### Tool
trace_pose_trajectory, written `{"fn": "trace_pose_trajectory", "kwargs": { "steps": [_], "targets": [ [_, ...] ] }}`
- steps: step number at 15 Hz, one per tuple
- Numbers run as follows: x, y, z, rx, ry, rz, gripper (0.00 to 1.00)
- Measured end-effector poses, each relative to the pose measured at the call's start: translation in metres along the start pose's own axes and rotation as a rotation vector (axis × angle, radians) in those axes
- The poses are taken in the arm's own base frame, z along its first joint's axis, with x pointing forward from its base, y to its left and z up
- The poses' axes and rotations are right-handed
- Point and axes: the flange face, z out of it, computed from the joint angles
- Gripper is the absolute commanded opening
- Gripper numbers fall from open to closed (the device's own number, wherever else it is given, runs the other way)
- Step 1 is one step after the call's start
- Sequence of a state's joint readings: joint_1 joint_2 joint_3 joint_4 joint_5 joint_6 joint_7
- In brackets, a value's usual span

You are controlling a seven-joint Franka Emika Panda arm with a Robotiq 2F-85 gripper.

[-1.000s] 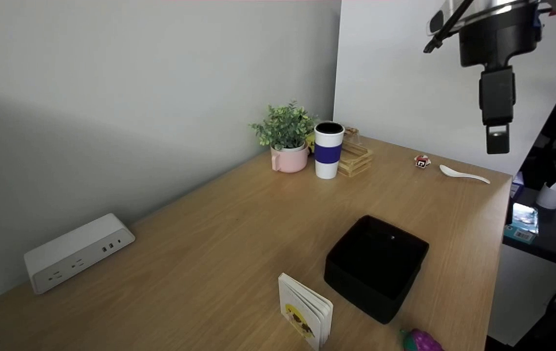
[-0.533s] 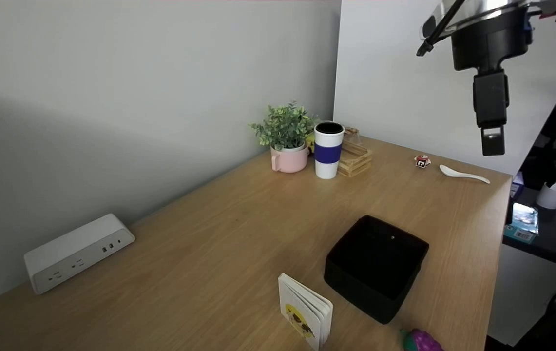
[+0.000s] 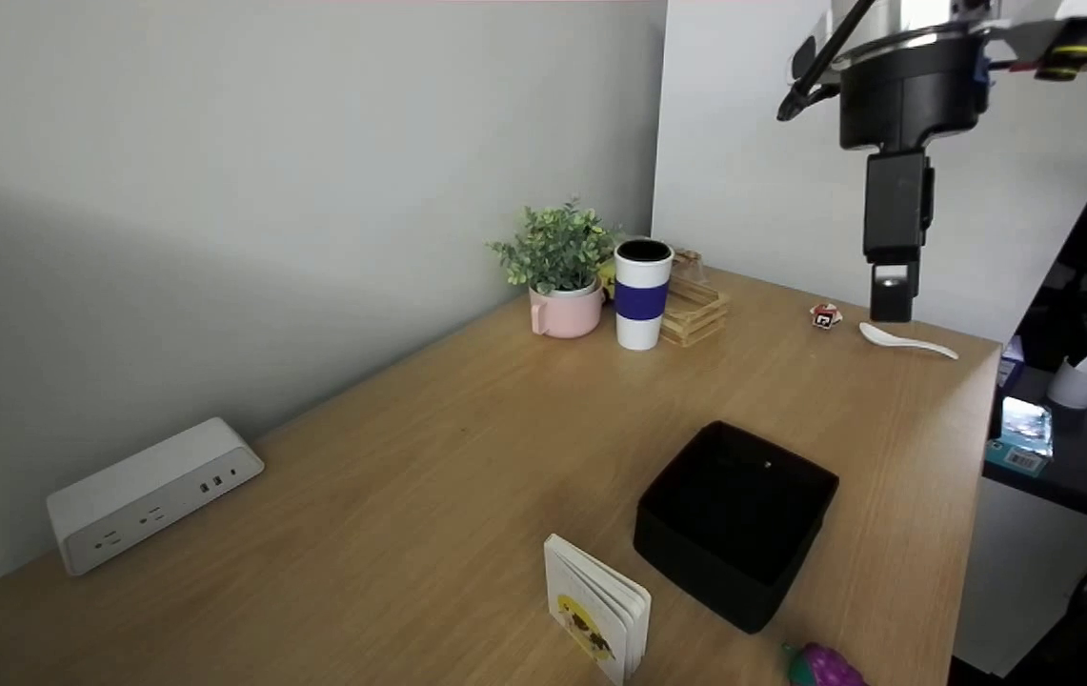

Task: Put the grapes and green and red object in black basket

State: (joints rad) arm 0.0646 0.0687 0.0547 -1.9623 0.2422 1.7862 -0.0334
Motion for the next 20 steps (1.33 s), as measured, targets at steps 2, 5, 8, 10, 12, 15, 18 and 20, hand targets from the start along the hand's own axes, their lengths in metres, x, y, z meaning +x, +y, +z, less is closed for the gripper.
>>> {"fn": "trace_pose_trajectory", "kwargs": {
  "steps": [2,5,8,10,12,15,18,20],
  "targets": [
    [0.012,-0.018,0.012,0.018,0.016,-0.022,1.00],
    [0.030,-0.048,0.035,0.018,0.000,-0.063,1.00],
    [0.049,-0.080,0.061,0.010,-0.038,-0.098,1.00],
    [0.061,-0.096,0.079,-0.005,-0.069,-0.115,1.00],
    [0.071,-0.105,0.099,-0.016,-0.117,-0.134,1.00],
    [0.080,-0.108,0.112,-0.018,-0.149,-0.140,1.00],
    [0.081,-0.109,0.109,-0.018,-0.147,-0.141,1.00],
    [0.081,-0.109,0.108,-0.017,-0.147,-0.142,1.00]
  ]
}}
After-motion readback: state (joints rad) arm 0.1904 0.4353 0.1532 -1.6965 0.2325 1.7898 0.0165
